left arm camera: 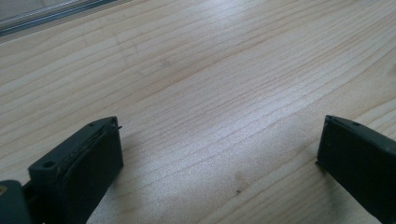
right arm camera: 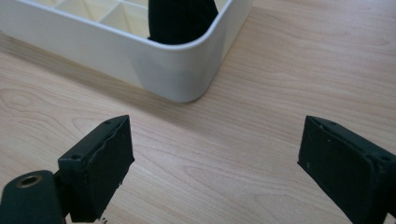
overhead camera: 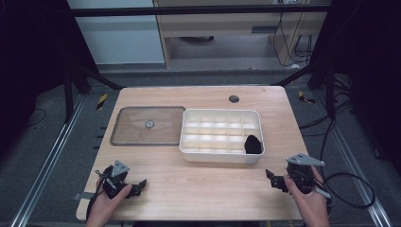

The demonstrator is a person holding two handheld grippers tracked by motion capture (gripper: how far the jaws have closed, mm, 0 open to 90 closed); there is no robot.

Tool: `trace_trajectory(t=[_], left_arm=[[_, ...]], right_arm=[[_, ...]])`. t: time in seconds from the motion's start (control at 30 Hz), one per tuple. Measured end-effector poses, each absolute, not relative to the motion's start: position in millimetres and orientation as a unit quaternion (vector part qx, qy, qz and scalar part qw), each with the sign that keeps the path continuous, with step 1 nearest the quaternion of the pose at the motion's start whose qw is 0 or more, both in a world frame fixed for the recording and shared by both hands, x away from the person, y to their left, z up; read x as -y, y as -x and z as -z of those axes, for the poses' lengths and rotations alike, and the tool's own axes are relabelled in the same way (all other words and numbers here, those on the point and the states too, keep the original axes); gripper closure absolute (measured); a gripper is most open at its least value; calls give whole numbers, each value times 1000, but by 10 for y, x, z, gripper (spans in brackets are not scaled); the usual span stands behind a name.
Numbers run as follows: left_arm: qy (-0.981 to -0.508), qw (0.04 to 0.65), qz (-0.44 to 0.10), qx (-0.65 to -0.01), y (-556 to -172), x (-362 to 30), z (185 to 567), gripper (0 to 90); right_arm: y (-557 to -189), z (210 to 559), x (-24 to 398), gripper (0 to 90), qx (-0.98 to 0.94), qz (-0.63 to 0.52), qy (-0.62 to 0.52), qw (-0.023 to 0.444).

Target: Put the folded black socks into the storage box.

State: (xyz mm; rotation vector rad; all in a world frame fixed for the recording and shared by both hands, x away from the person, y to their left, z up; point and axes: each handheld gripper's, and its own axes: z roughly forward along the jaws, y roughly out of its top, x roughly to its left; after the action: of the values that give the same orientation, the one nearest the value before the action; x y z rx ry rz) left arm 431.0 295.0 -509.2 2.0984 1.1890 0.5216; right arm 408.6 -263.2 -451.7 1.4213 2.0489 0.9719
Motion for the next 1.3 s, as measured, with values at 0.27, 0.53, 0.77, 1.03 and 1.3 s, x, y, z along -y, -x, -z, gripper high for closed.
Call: trace_trajectory(t=[0.27, 0.53, 0.77, 1.03, 1.3], left_arm=[[-802, 331, -200, -455, -4309, -2950, 5093, 0], [-802, 331, -200, -455, -4309, -2950, 5093, 0], [-803, 330, -200, -454, -4309, -2952, 5091, 0], [-804, 329, -200, -454, -4309, -2953, 5090, 0], [-804, 329, -200, -454, -4309, -2953, 5091, 0]], right_arm=[[-4116, 4812, 2582, 110, -761, -334, -504, 234], [-4114, 4967, 2535, 109, -761, -342, -504, 223], [-4125, 5081, 2470, 102, -766, -345, -497, 217], [-4168, 5124, 2409, 84, -765, -345, -500, 214], [-4236, 5124, 2373, 76, -760, -348, -507, 213]])
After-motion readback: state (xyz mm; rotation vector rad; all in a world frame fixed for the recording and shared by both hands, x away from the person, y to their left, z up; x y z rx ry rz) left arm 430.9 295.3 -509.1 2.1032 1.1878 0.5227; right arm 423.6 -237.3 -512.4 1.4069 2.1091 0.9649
